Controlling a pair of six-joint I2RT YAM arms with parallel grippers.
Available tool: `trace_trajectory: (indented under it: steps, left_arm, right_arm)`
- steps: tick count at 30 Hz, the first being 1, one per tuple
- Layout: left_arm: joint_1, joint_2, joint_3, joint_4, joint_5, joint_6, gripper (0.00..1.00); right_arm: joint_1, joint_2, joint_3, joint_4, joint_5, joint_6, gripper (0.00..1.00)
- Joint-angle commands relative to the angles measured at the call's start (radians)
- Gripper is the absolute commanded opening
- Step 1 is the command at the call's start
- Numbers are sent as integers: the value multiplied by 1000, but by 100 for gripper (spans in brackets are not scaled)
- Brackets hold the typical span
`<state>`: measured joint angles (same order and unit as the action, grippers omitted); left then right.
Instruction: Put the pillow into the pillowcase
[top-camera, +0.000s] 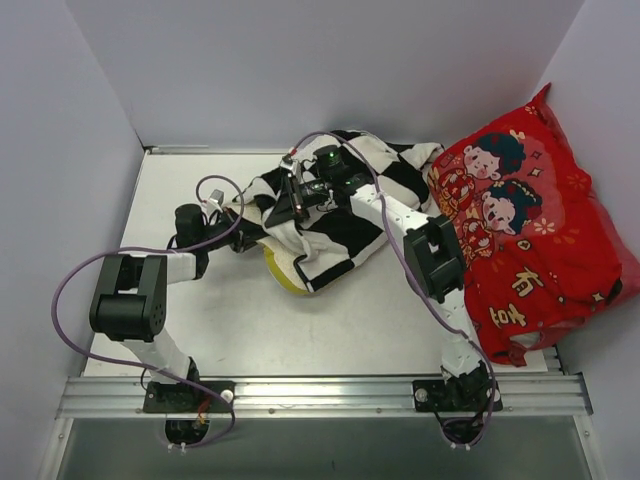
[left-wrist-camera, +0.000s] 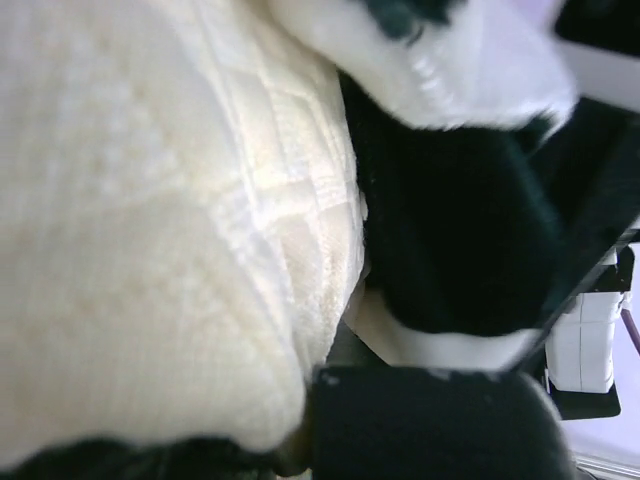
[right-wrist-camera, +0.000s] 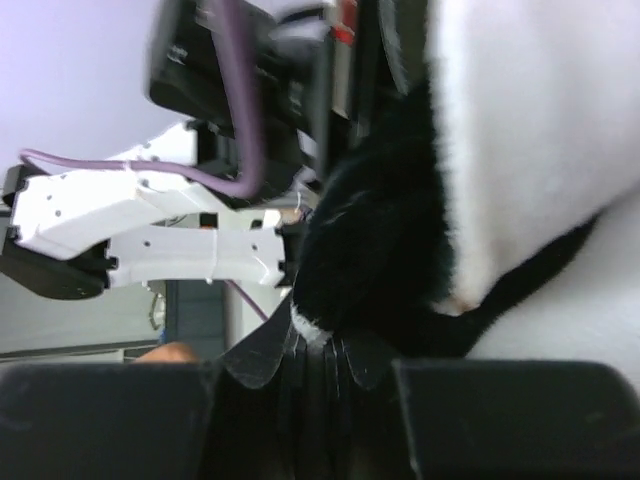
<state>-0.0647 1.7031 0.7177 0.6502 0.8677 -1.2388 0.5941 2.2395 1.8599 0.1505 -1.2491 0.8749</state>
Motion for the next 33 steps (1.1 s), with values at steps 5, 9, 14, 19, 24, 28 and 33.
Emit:
trace_trajectory:
  steps: [5,9,14,19,24,28,33]
  left_arm:
    - [48,-30,6,-119,37,183,21]
    - [160,-112,49,-424,68,492,56]
    - [273,-151,121,-780,9,716,60]
    - [269,-83,111,-727,-10,661,61]
    - [215,-16,59,-543,-16,537,67]
    - [128,93,86,-376,-18,461,68]
    - [26,196,126,-117,30,307,29]
  right_arm:
    - [32,-155,102,-1052,186,-1023,34]
    - [59,-207,189,-1203,405,-1165,81]
    - [13,-126,436,-967,612,-1010,91]
    - [39,69,611,-928,662,-969,94]
    - [81,97,487,-861,717,-939,96]
    - [93,160,501,-858,769,-943,95]
    - [96,206,538,-859,607,-912,32]
